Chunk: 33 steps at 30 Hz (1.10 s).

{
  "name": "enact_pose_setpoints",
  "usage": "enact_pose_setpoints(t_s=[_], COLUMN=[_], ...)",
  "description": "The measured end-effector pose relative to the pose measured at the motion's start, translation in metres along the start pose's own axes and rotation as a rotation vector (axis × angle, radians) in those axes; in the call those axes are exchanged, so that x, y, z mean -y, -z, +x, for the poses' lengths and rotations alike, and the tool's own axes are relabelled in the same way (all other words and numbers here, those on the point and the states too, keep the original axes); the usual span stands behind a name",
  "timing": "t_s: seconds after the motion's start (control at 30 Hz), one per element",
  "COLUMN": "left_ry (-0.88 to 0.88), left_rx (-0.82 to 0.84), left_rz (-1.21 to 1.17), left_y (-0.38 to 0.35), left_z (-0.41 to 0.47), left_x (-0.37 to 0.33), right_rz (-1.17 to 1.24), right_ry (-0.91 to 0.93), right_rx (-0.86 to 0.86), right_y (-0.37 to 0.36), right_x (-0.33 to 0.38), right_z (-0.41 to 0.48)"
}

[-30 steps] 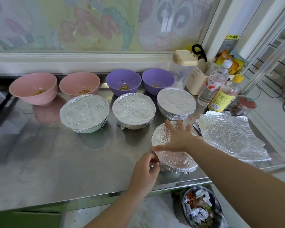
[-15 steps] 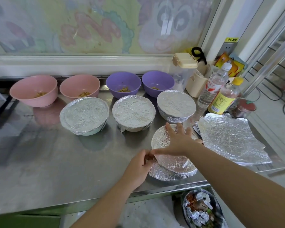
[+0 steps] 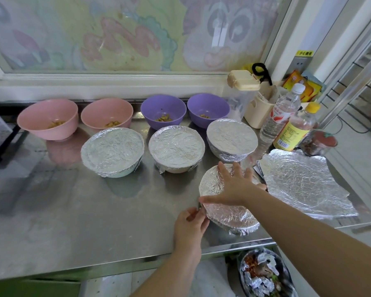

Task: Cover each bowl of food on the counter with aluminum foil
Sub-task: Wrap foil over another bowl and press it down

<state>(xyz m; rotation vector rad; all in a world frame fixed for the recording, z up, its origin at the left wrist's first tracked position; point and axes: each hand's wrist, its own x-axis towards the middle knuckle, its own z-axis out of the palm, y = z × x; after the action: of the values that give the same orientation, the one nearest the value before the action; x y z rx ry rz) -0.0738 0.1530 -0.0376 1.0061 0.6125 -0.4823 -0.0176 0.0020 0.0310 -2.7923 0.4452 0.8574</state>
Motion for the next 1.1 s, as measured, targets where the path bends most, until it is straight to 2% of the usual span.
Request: enact_pose_setpoints(t_s=[0.07, 0.2, 0.33, 0.43, 0.53, 0.63, 0.7, 0.77, 0.87, 1.0, 1.1], left_ry=[0.098, 0.18, 0.117, 0.14, 0.123, 0.171, 0.111, 0.069, 0.114, 0.208, 0.236], left_rx=[-0.064, -0.21, -0.272, -0.365, -0.272, -0.274, -0.102, 0.067, 0.178, 0.478, 0.609], left_rz=[-0.176, -0.34, -0.226, -0.271, -0.261, -0.331, -0.424, -0.39, -0.301, -0.413, -0.423], left_y=[-0.013, -0.031, -0.039, -0.042, -0.05, -0.052, -0.056, -0.052, -0.039, -0.027, -0.022], left_z=[-0.011, -0.013, -0.008, -0.002, 0.0, 0.0, -0.005, -0.005, 0.004, 0.006, 0.007], left_x=[0.002, 0.004, 0.015, 0.016, 0.01, 0.002, -0.008, -0.012, -0.014, -0.019, -0.027], right_rz=[0.003, -0.003, -0.015, -0.012, -0.004, 0.0, 0.001, 0.005, 0.0, 0.004, 0.009], right_ry=[0.001, 0.004, -0.003, -0.017, -0.023, -0.02, -0.019, -0.022, -0.011, -0.014, -0.014], right_rx=[0.0, 0.001, -0.002, -0.001, -0.008, -0.017, -0.028, -0.034, -0.041, -0.047, -0.062], right_y=[0.0, 0.001, 0.003, 0.002, 0.001, 0.001, -0.001, -0.003, -0.005, -0.007, -0.009], right_x=[0.0, 0.002, 0.003, 0.004, 0.004, 0.005, 0.005, 0.004, 0.003, 0.003, 0.003], right_z=[0.0, -0.001, -0.005, -0.006, -0.007, -0.009, -0.009, -0.007, -0.002, 0.001, 0.003])
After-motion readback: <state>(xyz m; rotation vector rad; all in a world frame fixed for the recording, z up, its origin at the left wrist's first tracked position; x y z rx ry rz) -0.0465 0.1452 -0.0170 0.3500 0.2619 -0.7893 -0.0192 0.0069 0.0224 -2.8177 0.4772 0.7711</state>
